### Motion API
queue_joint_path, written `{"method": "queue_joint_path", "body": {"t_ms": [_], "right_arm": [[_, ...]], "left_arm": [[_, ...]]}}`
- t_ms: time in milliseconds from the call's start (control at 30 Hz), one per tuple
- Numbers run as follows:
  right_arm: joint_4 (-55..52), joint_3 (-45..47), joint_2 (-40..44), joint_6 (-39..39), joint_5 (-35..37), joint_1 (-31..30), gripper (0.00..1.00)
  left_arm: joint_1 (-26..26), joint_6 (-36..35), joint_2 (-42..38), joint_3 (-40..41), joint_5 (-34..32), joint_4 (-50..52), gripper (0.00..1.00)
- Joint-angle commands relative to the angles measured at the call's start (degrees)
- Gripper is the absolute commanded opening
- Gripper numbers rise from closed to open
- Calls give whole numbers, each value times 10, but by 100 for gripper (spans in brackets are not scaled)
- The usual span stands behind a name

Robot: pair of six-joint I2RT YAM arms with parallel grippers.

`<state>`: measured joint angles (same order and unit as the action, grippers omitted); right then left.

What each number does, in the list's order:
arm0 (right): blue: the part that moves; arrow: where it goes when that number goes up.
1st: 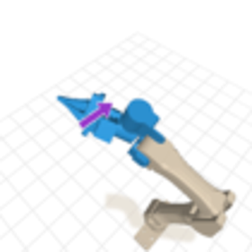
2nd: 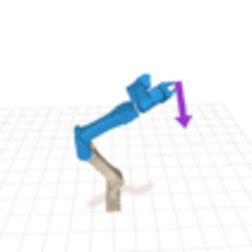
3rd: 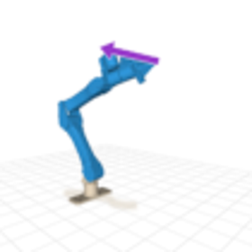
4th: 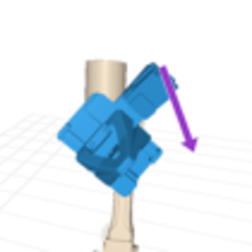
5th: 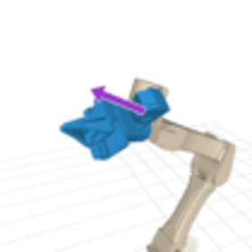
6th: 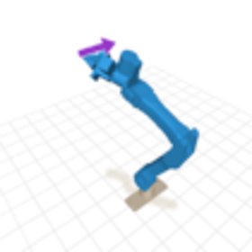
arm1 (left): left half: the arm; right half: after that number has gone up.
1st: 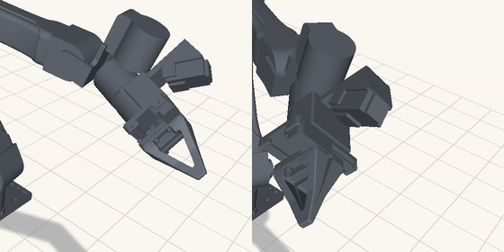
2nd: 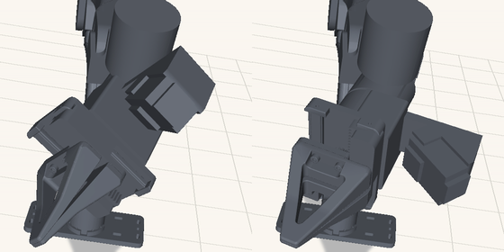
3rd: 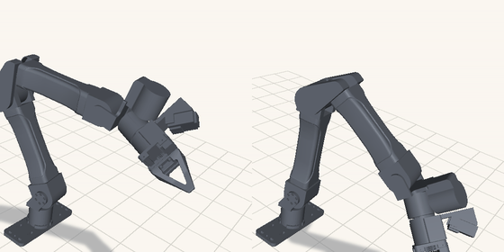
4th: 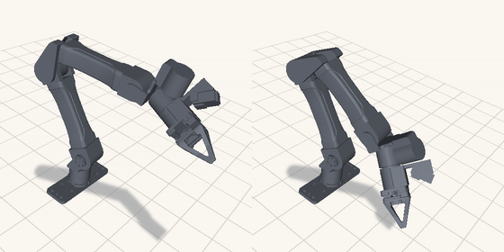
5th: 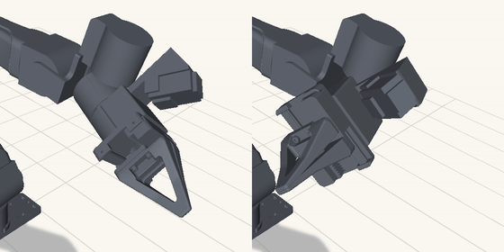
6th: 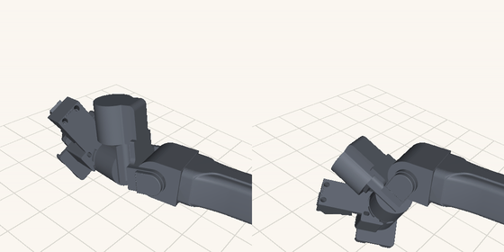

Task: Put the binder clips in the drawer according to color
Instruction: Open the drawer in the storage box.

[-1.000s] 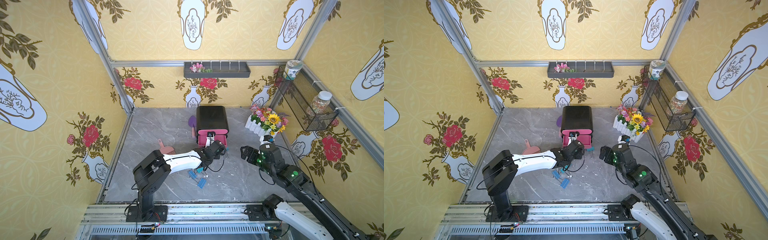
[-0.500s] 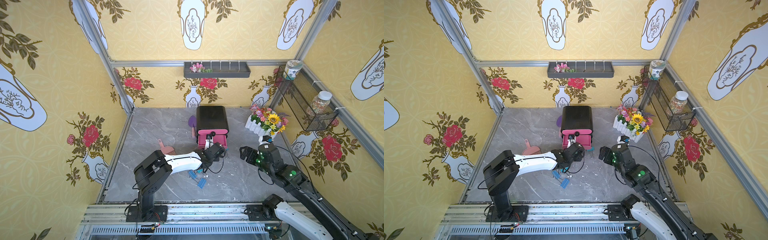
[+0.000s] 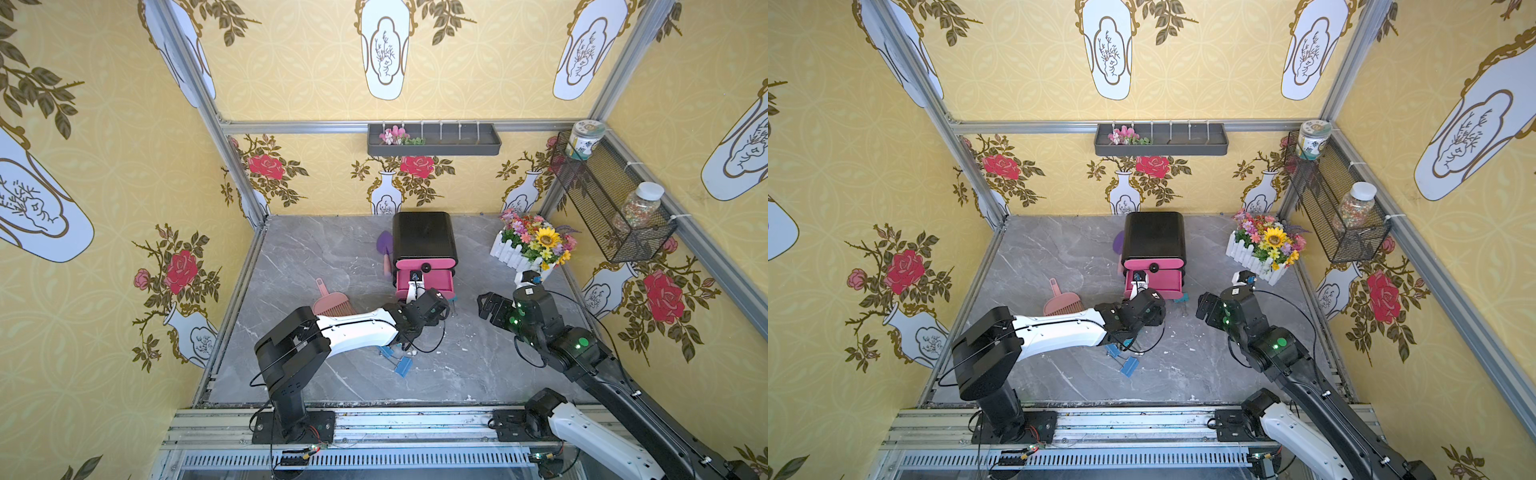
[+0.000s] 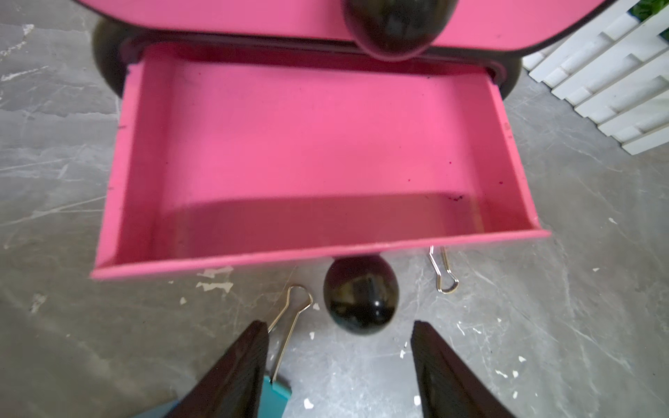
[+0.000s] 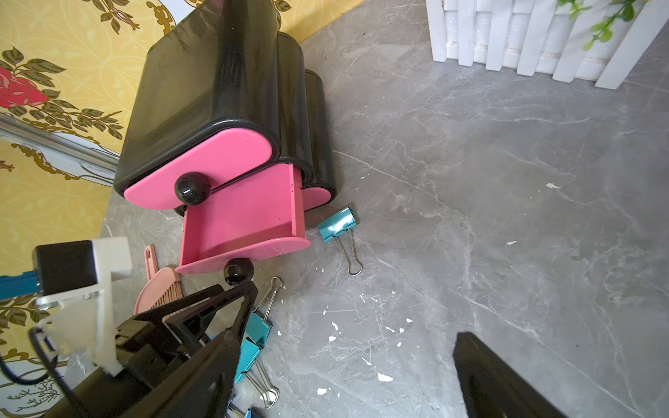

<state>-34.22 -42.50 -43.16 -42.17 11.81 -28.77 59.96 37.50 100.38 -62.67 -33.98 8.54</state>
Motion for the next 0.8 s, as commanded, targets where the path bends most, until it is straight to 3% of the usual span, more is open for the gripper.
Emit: {"method": "queue_joint_path", "body": {"t_ms": [0, 267, 467, 600, 767], "right_arm": [[27, -8, -4, 6, -1, -1, 97], [28, -32, -45, 29, 2, -45, 88], [48, -66, -165, 25, 74, -231, 84], [92, -98, -291, 17, 65, -317, 82], [147, -143, -451, 18, -11, -336, 80]], "left_arm": [[5, 7, -17, 17, -12, -1, 69], [18, 69, -136, 83, -34, 48, 68], [11, 123, -290, 129, -29, 144, 73], [-51, 147, -385, 160, 57, 189, 76], [-162, 158, -485, 217, 199, 179, 78]]}}
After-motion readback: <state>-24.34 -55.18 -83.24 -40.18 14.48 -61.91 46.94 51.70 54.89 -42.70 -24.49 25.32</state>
